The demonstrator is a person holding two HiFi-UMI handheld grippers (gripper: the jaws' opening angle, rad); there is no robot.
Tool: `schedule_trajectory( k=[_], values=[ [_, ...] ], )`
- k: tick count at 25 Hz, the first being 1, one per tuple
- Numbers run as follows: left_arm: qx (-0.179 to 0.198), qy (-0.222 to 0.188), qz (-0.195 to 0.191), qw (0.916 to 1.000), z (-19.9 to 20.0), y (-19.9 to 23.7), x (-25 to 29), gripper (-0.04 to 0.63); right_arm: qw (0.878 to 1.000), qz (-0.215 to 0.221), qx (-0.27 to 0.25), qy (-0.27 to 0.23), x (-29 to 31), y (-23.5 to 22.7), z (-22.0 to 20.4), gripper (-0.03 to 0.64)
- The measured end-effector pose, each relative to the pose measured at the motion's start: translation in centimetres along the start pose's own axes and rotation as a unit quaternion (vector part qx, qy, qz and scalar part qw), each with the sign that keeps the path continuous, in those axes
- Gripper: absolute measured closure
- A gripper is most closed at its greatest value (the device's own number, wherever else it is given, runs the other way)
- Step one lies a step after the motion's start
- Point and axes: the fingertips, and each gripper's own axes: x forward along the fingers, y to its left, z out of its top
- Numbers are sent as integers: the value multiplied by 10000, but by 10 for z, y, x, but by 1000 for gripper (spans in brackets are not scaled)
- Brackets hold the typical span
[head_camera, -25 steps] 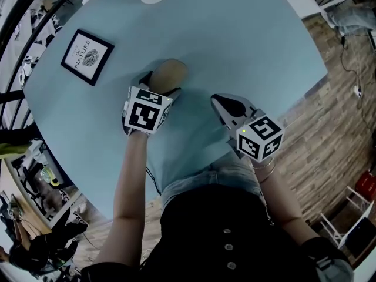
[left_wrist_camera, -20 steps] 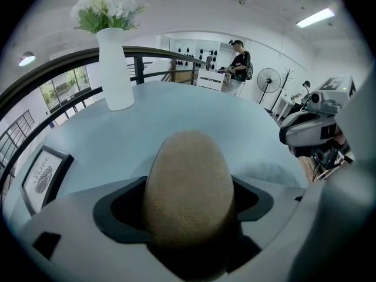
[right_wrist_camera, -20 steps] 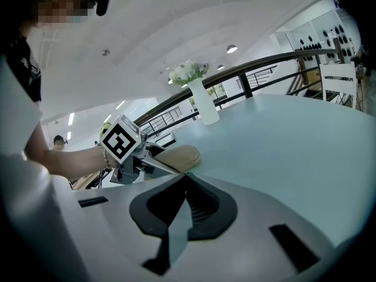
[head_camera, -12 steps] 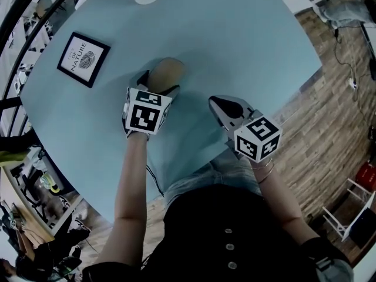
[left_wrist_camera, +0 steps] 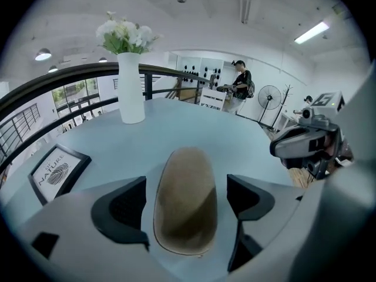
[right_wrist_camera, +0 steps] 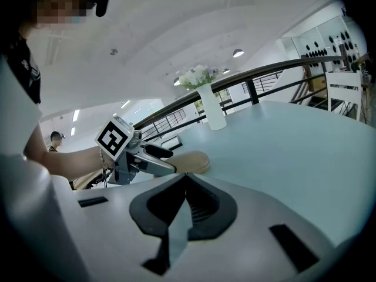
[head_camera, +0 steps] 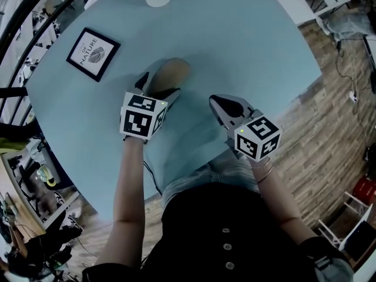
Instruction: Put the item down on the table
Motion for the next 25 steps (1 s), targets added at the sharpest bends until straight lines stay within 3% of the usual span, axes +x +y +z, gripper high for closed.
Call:
schedule_trajectory(
  k=[17,25],
  values=[
    [-715,-982,385,9918,18,-19,-86,171,9956,601,-653,-293,-9,38,56,612],
    [-850,-1323,545,9861,22,-26,-115,172,9907,827,-946,-525,-15,48,84,612]
  ],
)
